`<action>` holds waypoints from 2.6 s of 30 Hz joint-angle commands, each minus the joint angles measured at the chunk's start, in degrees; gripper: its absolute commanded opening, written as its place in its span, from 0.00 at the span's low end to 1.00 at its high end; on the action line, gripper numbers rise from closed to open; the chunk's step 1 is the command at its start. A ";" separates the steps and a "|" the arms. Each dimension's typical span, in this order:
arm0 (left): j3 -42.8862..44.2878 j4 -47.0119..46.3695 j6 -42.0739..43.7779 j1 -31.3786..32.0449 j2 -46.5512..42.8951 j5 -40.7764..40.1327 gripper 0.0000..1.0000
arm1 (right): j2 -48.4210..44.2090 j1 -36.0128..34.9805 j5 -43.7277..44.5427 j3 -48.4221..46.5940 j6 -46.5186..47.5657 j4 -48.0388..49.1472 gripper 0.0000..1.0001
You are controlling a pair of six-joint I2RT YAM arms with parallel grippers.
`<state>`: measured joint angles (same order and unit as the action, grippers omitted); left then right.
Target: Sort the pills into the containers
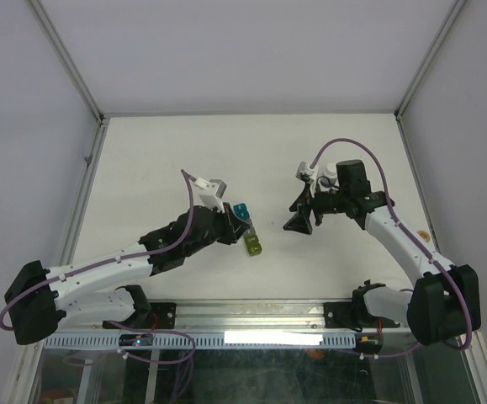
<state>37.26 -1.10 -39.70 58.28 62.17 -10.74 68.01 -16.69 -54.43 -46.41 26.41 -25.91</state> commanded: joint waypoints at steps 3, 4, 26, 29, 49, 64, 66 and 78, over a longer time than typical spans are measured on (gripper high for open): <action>-2.72 12.39 -2.50 -1.68 0.96 -3.81 0.00 | -0.87 1.16 -0.95 -2.19 -1.27 2.58 0.75; -2.59 12.40 -2.22 -1.68 1.84 -3.22 0.00 | -0.81 1.33 -1.34 -2.13 -1.42 2.62 0.75; 16.96 2.33 9.48 -2.09 35.75 9.06 0.00 | -2.13 3.66 -2.17 -1.50 -3.09 3.83 0.77; 20.96 2.26 12.11 -2.67 38.12 9.97 0.00 | -1.42 3.82 -1.41 -1.75 -2.61 3.29 0.77; -14.02 -20.92 31.75 -2.73 -3.01 5.50 0.84 | -3.10 2.82 -8.68 -5.19 17.54 -4.62 0.99; -27.12 -38.55 39.57 -7.02 -2.81 9.44 0.93 | 4.11 -5.70 -12.05 -5.53 44.99 -14.84 0.95; -26.51 -38.21 40.47 -7.49 -1.56 10.76 0.90 | 3.10 -5.65 -11.55 -4.03 43.99 -13.31 0.95; -21.67 -34.44 40.37 -12.48 8.69 17.15 0.84 | 3.65 -5.86 -10.12 -3.60 41.96 -12.68 0.91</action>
<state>13.08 -32.84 -0.38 46.96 69.34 3.22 71.11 -22.17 -63.88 -48.07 68.42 -38.89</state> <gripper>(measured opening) 0.865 0.926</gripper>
